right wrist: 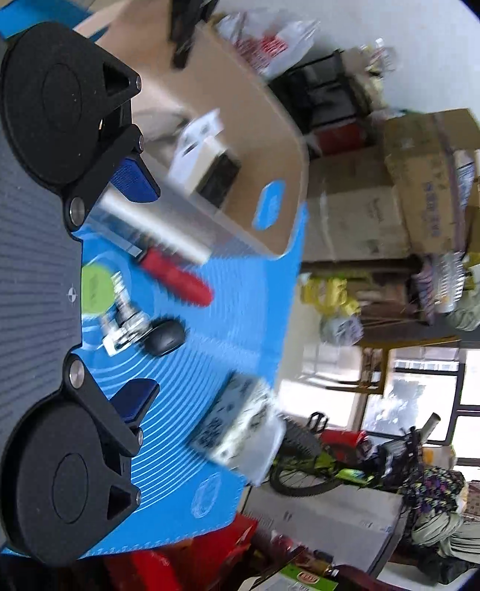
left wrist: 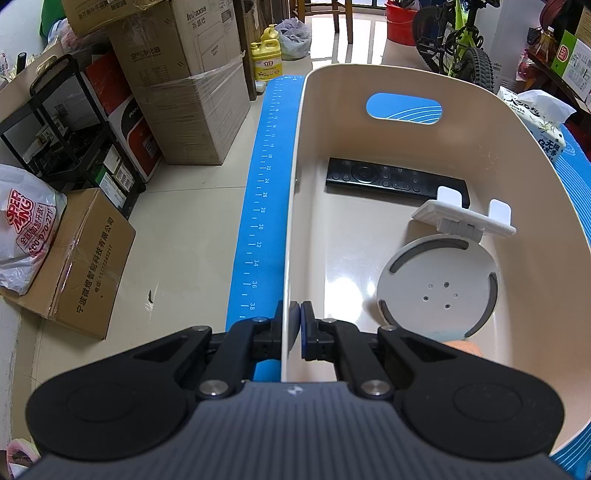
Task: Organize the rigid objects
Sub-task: 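Move the right gripper to the green round tin and grasp it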
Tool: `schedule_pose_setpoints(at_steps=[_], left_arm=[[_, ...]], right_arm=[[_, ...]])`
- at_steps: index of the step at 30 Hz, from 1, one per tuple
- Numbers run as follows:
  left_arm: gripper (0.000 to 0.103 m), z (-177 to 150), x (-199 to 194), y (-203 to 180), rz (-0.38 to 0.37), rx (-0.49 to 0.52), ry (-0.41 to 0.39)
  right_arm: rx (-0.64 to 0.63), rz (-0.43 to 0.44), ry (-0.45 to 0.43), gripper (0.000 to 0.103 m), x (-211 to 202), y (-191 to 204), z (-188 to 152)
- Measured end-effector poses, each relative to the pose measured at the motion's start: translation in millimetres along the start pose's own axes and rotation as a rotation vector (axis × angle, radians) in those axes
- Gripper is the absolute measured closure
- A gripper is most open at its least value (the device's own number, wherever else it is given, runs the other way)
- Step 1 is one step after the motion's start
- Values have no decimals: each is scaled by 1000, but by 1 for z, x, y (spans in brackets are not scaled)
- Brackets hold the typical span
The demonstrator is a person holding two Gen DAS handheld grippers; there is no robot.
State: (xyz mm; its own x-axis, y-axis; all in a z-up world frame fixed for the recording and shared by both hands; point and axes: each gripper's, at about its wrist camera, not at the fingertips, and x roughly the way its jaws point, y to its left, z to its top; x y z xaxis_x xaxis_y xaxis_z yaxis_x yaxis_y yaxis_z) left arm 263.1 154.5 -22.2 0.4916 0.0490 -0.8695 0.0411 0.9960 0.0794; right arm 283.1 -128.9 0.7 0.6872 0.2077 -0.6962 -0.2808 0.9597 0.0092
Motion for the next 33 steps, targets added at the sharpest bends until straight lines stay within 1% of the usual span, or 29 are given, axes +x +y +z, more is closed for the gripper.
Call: schedule_pose_setpoints(at_steps=[3, 8, 12, 21, 24, 27, 28, 30, 33], left_arm=[[96, 0, 0, 0, -2, 1, 0], [96, 0, -1, 1, -2, 0, 0], [96, 0, -1, 1, -3, -2, 0], [96, 0, -1, 1, -3, -1, 0], [96, 0, -1, 1, -2, -1, 0], [96, 0, -1, 0, -3, 0, 0], [96, 0, -1, 1, -3, -1, 0], [96, 0, -1, 0, -3, 0, 0], [96, 1, -1, 1, -3, 1, 0]], right_arm=[[-10, -18, 26, 2, 14, -5, -17], [-7, -7, 69, 2, 39, -5, -39], [-24, -7, 98, 2, 55, 1, -49], [-64, -9, 111, 3, 76, 10, -58], [-63, -11, 105, 8, 81, 12, -58], [-49, -11, 108, 19, 87, 12, -58], [-43, -7, 116, 23, 90, 12, -59], [-36, 2, 120, 25, 93, 11, -59], [-33, 29, 114, 35, 92, 11, -59]])
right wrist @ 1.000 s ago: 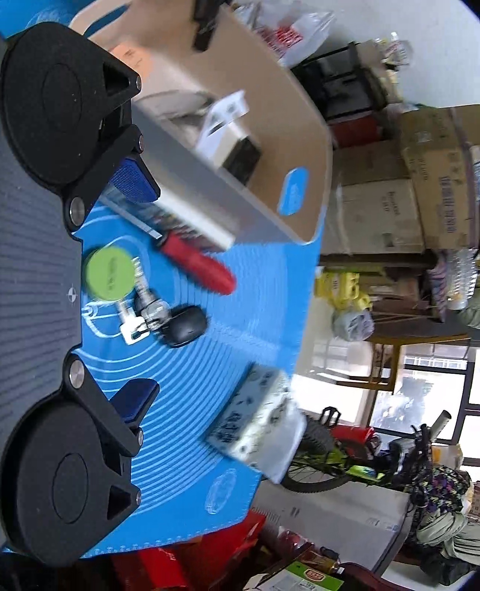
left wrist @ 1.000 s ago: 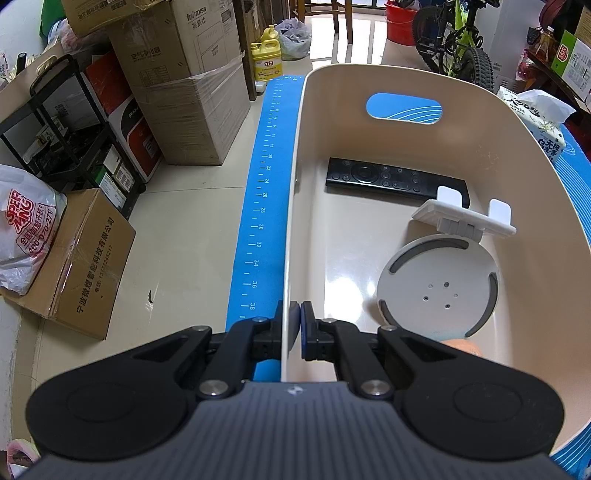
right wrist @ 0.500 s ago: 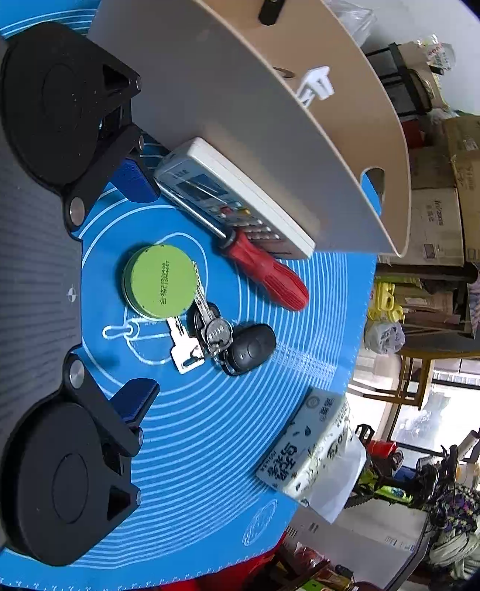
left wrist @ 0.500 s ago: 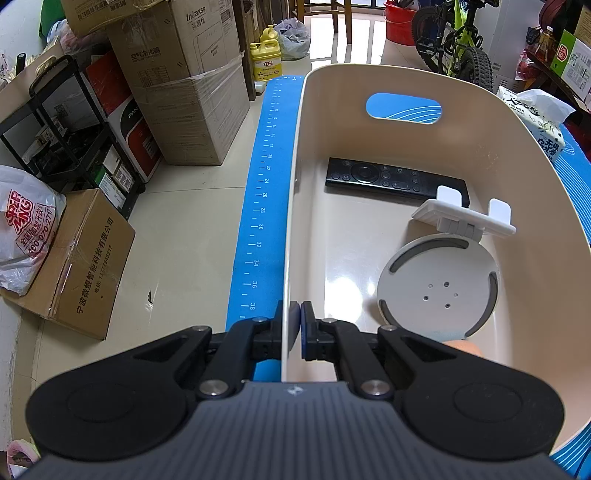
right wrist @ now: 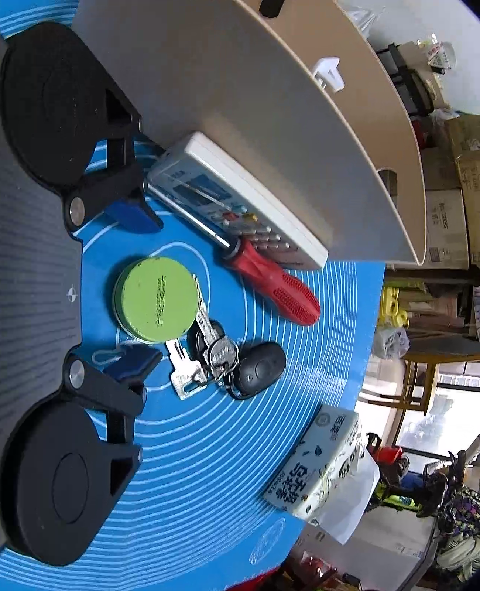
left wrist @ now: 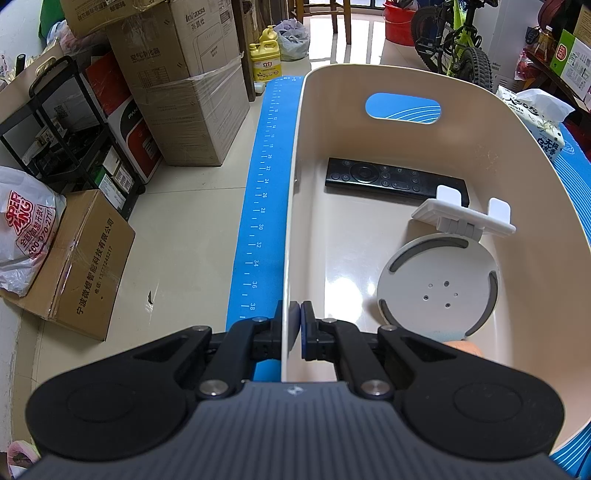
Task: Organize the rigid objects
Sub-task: 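Move the right gripper to the green round tin and grasp it, then carry the green tin into the basket and open the right gripper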
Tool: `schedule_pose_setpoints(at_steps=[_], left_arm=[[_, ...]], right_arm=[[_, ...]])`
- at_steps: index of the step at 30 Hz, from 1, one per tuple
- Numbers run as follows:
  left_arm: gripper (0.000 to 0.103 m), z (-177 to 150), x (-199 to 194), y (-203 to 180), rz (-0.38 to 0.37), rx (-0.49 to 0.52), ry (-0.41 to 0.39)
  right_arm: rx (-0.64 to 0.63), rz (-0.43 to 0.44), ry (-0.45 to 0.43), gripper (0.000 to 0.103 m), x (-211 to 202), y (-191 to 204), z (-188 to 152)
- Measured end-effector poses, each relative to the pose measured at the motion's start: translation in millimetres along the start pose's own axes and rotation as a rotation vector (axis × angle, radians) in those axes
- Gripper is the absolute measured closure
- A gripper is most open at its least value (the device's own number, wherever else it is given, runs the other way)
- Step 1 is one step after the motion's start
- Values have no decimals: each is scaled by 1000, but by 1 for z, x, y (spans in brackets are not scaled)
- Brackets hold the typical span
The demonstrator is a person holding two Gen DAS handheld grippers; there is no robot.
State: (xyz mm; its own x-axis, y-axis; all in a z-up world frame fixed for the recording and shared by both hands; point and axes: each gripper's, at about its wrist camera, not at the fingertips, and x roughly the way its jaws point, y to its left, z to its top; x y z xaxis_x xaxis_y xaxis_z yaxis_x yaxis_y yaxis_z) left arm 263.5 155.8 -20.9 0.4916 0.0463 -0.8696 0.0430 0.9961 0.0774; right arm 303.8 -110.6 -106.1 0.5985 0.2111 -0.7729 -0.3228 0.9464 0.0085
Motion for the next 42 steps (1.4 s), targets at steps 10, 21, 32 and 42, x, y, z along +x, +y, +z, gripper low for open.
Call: schedule_pose_setpoints(at_steps=[10, 21, 32, 42], left_arm=[[96, 0, 0, 0, 1, 2, 0], [96, 0, 0, 0, 0, 0, -1], [96, 1, -1, 0, 0, 5, -1], [96, 0, 0, -2, 3, 10, -3]], right_arm=[[-22, 13, -21, 50, -9, 2, -2], [-46, 0, -139, 50, -55, 3, 12], [-94, 34, -309, 50, -104, 35, 78], [-120, 58, -232, 50, -65, 74, 124]])
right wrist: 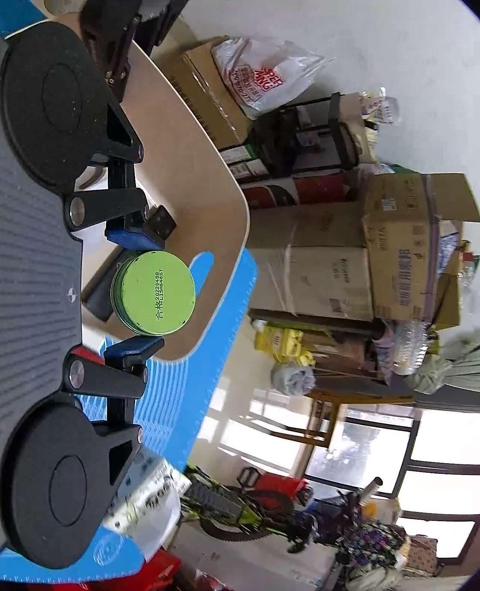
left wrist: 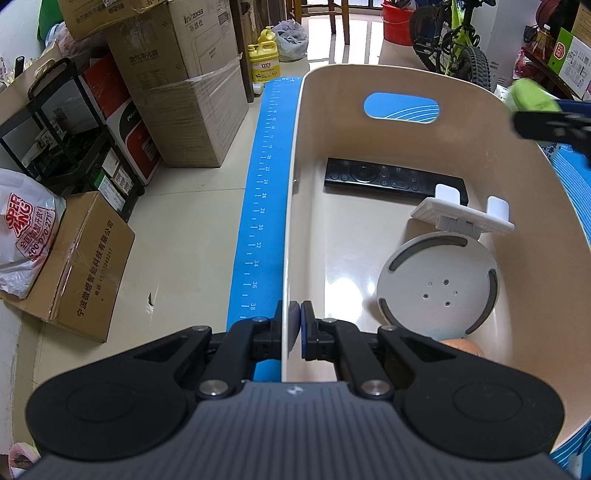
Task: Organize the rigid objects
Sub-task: 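Carry the green tin into the basket and open the right gripper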
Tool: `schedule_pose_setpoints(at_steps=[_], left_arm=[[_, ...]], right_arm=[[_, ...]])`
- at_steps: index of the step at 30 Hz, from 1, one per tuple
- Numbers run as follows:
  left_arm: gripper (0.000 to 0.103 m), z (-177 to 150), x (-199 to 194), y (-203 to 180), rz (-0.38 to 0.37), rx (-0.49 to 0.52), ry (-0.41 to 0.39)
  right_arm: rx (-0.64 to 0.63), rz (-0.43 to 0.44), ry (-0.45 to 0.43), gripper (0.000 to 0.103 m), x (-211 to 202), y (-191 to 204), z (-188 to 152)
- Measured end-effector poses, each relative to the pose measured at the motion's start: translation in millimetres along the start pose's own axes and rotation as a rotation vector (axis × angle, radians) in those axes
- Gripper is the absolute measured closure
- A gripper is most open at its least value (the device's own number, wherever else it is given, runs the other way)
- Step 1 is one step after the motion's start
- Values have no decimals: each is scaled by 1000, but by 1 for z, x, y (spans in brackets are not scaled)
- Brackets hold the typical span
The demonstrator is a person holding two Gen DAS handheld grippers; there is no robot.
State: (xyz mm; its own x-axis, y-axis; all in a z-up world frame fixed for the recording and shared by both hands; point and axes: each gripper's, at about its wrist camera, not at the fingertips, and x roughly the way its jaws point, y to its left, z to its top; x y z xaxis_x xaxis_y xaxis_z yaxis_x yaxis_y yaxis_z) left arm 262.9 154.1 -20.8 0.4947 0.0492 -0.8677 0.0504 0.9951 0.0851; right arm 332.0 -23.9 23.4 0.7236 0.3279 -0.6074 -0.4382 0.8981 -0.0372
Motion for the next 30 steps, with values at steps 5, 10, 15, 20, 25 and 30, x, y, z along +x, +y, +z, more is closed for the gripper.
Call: schedule_pose_setpoints(at_steps=[5, 10, 15, 20, 25, 30], left_arm=[[96, 0, 1, -2, 1, 2, 1], [96, 0, 1, -2, 2, 2, 1], [96, 0, 2, -3, 1, 3, 0], [96, -1, 2, -2, 2, 1, 0], [96, -1, 2, -1, 2, 0, -2], [96, -1, 3, -1, 2, 0, -3]], right_arm=[[-44, -11, 72, 50, 32, 17, 2], [-45, -30, 151, 50, 60, 28, 2], [-52, -37, 224, 50, 81, 35, -5], [-62, -48, 235, 50, 83, 38, -5], [-61, -47, 230, 40, 81, 36, -5], [-43, -37, 199, 24, 70, 34, -6]])
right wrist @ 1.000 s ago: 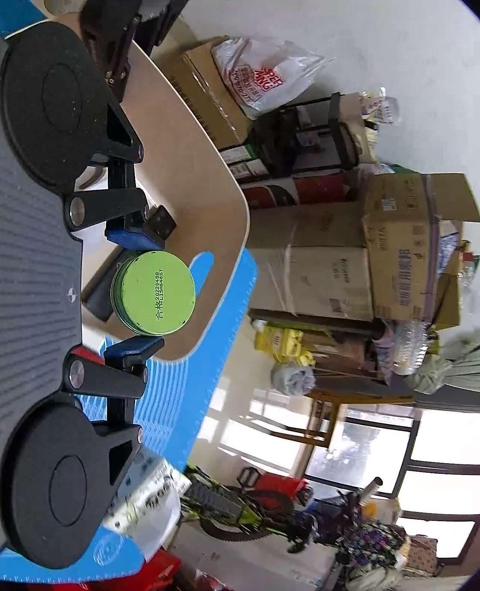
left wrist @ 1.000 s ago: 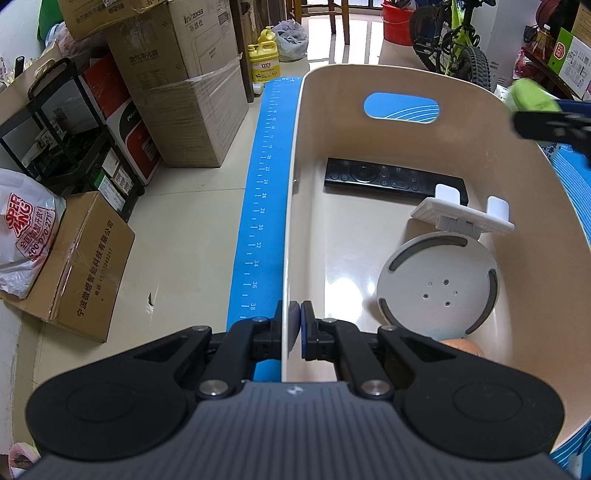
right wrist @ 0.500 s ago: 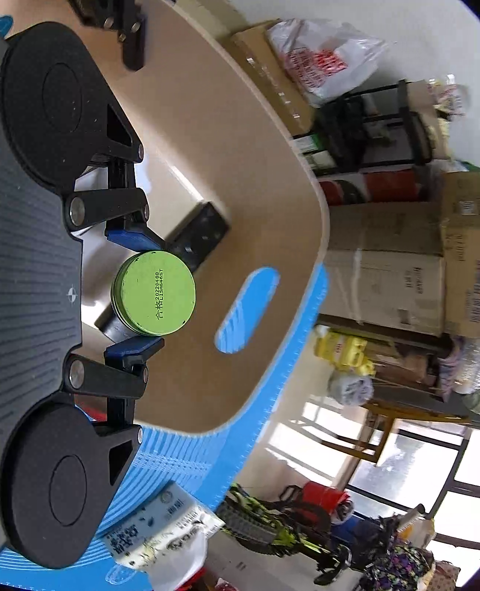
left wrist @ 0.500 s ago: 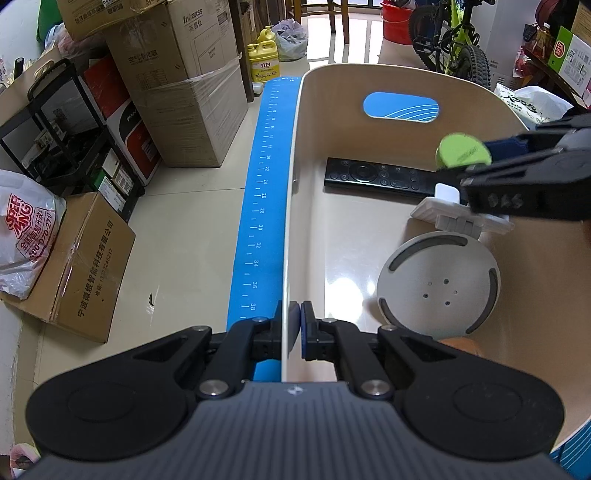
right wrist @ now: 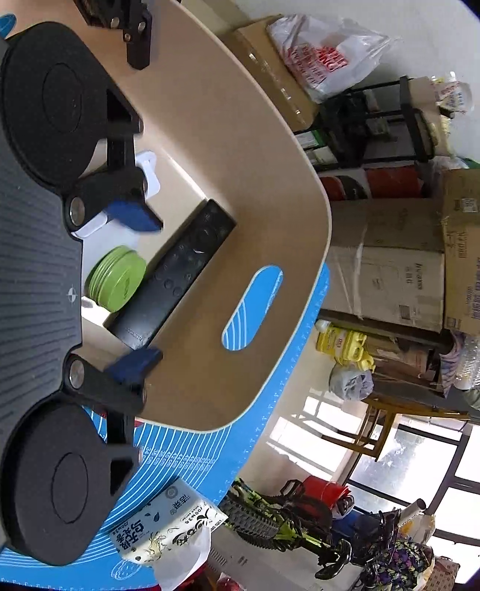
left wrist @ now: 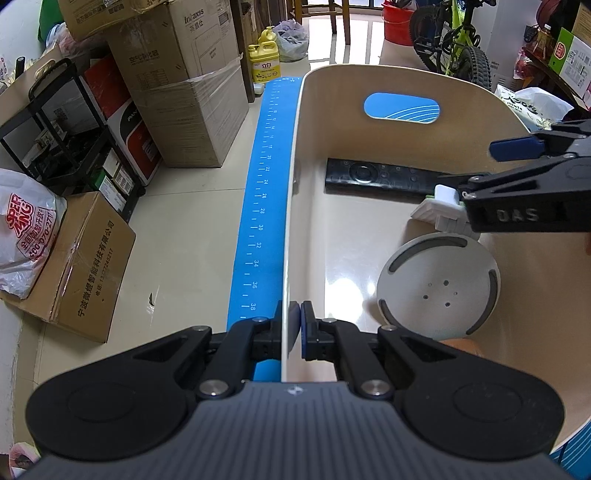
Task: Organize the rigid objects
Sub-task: 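Carry the green tin into the basket and open the right gripper, then move the right gripper to the black car key and grasp it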
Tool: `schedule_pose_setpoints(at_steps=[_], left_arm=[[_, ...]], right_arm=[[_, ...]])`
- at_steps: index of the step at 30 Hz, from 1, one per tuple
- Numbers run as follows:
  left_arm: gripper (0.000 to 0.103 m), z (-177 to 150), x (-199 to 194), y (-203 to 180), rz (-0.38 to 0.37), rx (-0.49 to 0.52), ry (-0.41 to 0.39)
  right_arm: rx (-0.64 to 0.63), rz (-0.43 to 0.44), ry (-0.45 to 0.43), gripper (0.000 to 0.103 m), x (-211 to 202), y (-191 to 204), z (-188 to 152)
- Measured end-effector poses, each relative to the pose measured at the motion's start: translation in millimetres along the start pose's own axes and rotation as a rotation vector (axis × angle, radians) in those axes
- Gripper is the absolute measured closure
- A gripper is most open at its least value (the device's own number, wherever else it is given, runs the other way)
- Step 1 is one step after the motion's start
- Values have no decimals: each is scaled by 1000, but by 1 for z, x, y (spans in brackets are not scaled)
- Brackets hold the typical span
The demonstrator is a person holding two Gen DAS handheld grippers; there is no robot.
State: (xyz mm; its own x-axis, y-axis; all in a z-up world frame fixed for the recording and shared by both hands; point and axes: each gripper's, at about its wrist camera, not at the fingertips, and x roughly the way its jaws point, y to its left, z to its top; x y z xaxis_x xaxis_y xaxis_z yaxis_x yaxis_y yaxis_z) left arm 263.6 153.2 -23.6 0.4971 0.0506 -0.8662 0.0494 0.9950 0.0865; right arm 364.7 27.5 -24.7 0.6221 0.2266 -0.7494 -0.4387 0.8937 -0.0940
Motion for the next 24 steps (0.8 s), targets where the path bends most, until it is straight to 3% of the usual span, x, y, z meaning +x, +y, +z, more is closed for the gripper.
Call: schedule_pose_setpoints(at_steps=[7, 9, 12, 18, 24], left_arm=[[96, 0, 0, 0, 0, 0, 0], [96, 0, 0, 1, 0, -2, 0], [96, 0, 0, 2, 0, -2, -1], [96, 0, 0, 2, 1, -2, -1], [96, 0, 0, 2, 1, -2, -1]], right_arm=[[50, 34, -88, 15, -39, -22, -5], [62, 23, -117, 7, -54, -31, -8], [68, 9, -161, 7, -72, -49, -16], [120, -44, -175, 6, -95, -95, -37], [140, -114, -123, 5, -87, -130, -67]])
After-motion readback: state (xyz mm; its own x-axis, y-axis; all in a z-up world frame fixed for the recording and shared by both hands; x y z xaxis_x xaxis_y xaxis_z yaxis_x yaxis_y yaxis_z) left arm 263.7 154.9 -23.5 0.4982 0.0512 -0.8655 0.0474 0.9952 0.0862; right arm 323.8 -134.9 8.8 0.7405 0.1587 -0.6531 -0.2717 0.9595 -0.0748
